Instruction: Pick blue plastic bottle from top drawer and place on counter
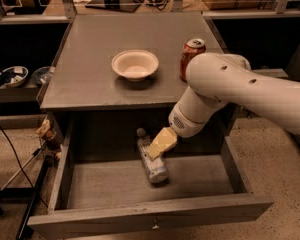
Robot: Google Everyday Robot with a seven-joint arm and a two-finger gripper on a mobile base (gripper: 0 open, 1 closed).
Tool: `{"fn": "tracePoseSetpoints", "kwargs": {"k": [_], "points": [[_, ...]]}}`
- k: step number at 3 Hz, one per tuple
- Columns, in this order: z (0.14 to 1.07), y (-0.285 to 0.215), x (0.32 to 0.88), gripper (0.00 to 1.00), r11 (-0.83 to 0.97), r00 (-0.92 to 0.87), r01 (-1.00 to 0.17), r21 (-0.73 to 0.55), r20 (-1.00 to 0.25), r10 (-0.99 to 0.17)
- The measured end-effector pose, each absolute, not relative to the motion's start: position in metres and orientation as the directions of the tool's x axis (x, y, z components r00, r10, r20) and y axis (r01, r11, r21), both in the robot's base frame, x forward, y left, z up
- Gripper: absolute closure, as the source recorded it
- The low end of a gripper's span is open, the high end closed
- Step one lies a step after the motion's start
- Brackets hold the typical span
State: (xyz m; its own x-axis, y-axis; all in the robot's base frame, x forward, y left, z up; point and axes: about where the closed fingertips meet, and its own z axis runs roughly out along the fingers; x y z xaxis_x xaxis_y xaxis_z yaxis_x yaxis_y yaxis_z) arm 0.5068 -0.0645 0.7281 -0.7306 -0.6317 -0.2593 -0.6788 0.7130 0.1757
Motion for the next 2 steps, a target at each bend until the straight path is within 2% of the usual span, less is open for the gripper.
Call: {"fn": "tracePoseSetpoints", "kwargs": {"k": [2], "points": [[0.688,-0.032,0.508,0.00,0.684,-0.723,-0.690,0.236,-0.179,-0.668]]}}
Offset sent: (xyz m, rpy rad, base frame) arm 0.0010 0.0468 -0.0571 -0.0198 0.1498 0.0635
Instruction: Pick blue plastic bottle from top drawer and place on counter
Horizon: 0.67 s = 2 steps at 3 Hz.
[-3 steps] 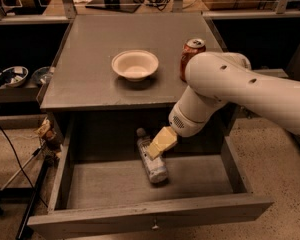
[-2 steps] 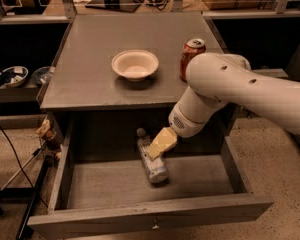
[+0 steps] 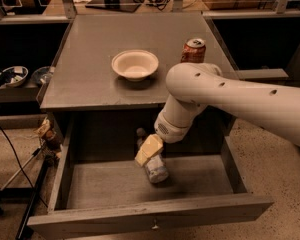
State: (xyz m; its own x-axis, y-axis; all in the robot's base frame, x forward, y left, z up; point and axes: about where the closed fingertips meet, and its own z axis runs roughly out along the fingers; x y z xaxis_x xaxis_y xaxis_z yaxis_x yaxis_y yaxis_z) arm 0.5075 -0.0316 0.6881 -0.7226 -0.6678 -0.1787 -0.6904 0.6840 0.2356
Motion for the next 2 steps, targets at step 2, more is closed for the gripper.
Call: {"fn": "tracePoseSetpoints", "kwargs": {"k": [2], "points": [[0.676,-0.036,0.498,0.00,0.742,-0.769,-0.638,0.205,-0.214,-0.602]]}}
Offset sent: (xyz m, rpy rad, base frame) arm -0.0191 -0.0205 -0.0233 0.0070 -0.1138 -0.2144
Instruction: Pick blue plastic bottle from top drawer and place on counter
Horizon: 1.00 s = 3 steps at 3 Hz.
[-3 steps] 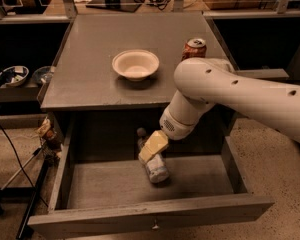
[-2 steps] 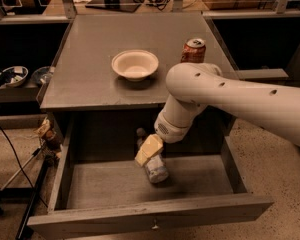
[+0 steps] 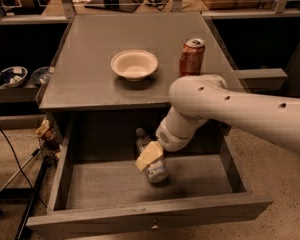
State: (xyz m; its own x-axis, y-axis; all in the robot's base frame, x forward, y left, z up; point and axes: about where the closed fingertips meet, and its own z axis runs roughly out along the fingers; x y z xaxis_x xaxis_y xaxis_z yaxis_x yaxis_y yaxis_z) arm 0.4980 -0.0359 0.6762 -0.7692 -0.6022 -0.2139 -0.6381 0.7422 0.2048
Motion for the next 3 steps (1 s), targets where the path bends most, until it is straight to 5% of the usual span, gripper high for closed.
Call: {"fn": "tracePoseSetpoints", "kwargs": {"k": [3], "points": [[0.653,-0.018,0.502,0.00,0.775,-0.800,-0.599,0.203,-0.192,-0.568]]}}
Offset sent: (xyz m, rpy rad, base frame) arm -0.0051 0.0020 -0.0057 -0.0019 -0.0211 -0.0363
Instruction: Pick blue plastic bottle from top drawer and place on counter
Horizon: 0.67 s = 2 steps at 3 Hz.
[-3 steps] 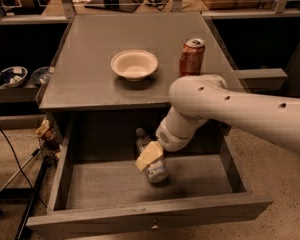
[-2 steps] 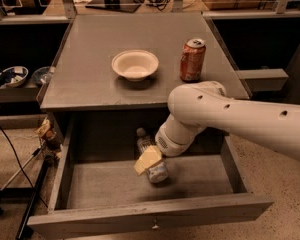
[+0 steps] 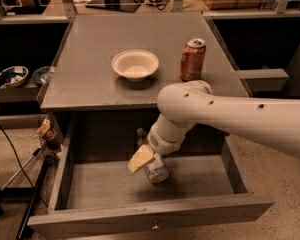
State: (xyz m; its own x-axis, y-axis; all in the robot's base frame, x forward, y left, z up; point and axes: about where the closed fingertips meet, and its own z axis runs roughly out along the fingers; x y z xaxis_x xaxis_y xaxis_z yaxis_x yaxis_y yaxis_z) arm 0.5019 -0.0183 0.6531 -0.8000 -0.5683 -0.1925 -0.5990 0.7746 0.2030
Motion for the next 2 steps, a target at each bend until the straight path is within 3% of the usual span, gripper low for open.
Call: {"fn": "tracePoseSetpoints", "kwargs": {"k": [2], "points": [[0.628,-0.012,0.506,0.00,0.780,-0.814,-0.580,0.234,-0.167,-0.556]]}}
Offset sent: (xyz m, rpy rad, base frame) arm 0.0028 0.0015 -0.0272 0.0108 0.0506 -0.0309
